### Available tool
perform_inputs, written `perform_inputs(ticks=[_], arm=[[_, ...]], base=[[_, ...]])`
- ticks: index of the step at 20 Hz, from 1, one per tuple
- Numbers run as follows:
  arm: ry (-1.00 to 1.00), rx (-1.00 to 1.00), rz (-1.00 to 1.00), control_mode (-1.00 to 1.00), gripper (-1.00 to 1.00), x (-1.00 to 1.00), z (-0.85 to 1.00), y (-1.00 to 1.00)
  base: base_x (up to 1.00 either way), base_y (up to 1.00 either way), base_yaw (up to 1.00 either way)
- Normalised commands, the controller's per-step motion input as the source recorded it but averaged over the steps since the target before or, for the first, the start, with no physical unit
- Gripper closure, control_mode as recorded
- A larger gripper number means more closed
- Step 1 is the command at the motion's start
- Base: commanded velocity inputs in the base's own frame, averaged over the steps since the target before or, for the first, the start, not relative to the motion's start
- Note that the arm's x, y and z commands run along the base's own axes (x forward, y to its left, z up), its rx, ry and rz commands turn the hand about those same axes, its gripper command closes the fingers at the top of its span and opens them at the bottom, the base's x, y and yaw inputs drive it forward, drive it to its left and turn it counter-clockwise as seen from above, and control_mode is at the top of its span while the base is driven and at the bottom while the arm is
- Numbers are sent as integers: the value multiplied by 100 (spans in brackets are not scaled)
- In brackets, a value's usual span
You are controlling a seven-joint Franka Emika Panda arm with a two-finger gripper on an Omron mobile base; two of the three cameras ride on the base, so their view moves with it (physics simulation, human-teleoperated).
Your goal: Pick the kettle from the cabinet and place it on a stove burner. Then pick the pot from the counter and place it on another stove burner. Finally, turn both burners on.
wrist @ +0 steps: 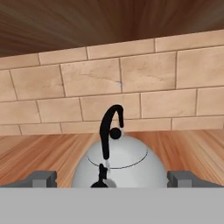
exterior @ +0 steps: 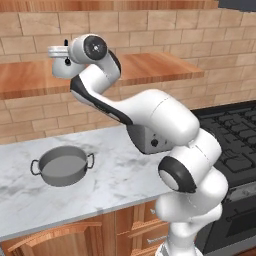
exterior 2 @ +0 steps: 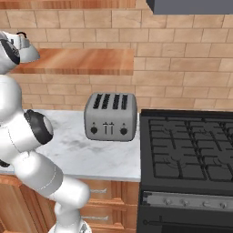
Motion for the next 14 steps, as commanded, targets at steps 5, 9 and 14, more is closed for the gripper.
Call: perform_inputs(ticks=[5,9,14], arm=[[0,0,-3,-100,-100,15,0,2],[0,0,-3,-100,-100,14,0,2],[0,-1,-4,-100,-100,7,0,23]], base=[[0,0,0],[0,0,0],[0,0,0]])
